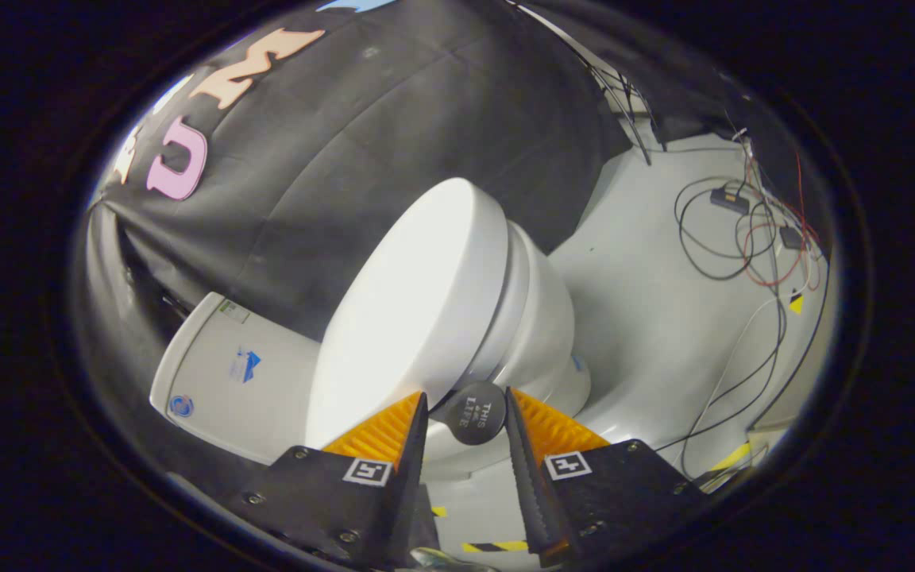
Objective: Open the toilet lid.
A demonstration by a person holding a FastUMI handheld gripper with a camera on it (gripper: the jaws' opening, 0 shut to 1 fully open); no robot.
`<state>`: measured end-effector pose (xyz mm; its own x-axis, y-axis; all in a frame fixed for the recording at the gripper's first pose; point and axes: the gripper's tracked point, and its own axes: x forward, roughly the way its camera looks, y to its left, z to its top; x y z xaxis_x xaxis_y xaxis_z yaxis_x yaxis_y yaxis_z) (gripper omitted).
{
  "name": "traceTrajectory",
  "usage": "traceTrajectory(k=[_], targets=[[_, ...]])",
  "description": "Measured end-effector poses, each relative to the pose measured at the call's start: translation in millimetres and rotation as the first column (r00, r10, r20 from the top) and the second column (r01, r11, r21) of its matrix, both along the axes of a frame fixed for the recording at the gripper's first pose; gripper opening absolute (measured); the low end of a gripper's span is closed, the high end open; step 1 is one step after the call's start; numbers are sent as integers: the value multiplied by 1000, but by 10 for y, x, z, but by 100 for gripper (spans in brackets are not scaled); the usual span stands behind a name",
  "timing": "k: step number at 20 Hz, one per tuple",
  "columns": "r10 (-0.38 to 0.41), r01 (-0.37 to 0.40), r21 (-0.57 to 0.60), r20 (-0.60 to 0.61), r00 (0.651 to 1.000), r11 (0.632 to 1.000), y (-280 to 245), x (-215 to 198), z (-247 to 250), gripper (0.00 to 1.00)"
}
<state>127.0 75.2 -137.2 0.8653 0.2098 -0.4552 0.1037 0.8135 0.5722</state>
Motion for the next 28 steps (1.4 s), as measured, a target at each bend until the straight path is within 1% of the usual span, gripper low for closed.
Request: traceTrajectory(k=[1,2,3,4,5,8,11,14,16,21,24,27,28], targets=[[-26,26,-9,-21,999,1000,-63,61,-116,45],[-59,60,60,-11,998,996,-37,9,-27,33],[-59,59,91,-7,998,994,-49,25,12,20],[-78,76,125,7,997,989,-164,124,172,13],[-62,61,134,3,998,989,-10,109,-6,6],[-31,29,63,33,999,998,-26,24,74,6],[-8,5,38,86,996,999,23,12,237,6],[23,-21,-13,123,992,1000,66,-21,373,6],[33,-26,-45,144,989,999,41,-30,446,6],[61,-37,-128,187,981,991,222,-104,723,6],[71,-38,-152,221,973,988,290,-120,868,6],[50,-11,-169,231,972,986,368,-156,1005,6],[57,-15,-180,234,971,983,407,-177,1047,6]])
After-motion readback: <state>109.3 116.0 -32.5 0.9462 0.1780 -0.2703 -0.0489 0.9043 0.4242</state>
